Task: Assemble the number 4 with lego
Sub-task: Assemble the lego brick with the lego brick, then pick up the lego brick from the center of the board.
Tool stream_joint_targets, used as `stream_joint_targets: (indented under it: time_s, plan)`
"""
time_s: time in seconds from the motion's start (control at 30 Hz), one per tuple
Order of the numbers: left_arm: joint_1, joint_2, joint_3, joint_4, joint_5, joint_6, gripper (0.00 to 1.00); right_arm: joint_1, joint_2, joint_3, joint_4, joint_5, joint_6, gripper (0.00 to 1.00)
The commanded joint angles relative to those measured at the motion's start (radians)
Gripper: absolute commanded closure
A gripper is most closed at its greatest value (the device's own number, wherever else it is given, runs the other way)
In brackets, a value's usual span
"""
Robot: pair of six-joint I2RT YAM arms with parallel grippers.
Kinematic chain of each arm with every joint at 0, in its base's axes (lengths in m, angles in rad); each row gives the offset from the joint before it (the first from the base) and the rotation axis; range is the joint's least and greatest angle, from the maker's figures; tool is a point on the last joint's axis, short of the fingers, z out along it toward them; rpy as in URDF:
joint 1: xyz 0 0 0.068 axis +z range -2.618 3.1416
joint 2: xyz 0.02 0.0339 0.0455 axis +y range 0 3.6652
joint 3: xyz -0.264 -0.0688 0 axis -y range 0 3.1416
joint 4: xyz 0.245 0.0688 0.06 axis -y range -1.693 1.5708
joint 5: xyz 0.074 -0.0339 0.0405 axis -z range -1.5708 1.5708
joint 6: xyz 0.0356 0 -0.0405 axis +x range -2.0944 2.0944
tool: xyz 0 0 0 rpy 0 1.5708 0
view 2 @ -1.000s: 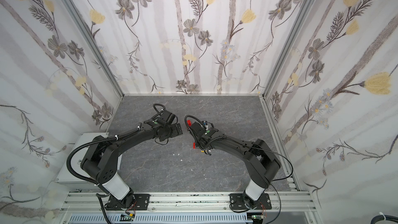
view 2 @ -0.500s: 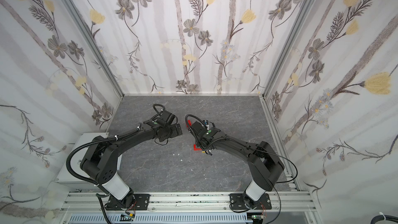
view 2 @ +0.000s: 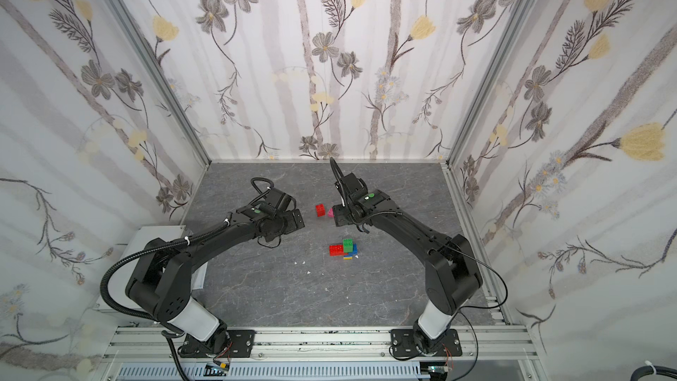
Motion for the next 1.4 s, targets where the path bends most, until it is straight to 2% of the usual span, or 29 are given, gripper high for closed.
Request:
stream_joint_targets:
  time_s: [0.0,0.23,0.47,0.6,0.8,1.2,1.37]
  plan:
    - [0.009,-0.050,-0.028,-0.021,-0.088,-0.045,0.00,-0.043,0.082,0.058,0.050,-0.166,-0.360,0.34]
    - [0.029,-0.201,-0.125,-0.014,-0.172,-0.089,0.00,-0.079,0.326,0.307,-0.044,-0.176,-0.628,0.33]
    - [0.046,-0.304,-0.195,-0.028,-0.223,-0.109,0.00,-0.096,0.520,0.508,-0.135,-0.206,-0.759,0.32]
    - [0.056,-0.352,-0.222,-0.033,-0.242,-0.118,0.00,-0.096,0.601,0.591,-0.188,-0.186,-0.787,0.32]
    - [0.068,-0.371,-0.235,-0.041,-0.247,-0.115,0.00,-0.096,0.635,0.594,-0.190,-0.215,-0.797,0.34]
    - [0.077,-0.348,-0.231,-0.038,-0.238,-0.105,0.00,-0.093,0.710,0.651,-0.196,-0.210,-0.770,0.47]
    - [0.079,-0.338,-0.229,-0.036,-0.230,-0.106,0.00,-0.095,0.710,0.656,-0.194,-0.217,-0.770,0.58]
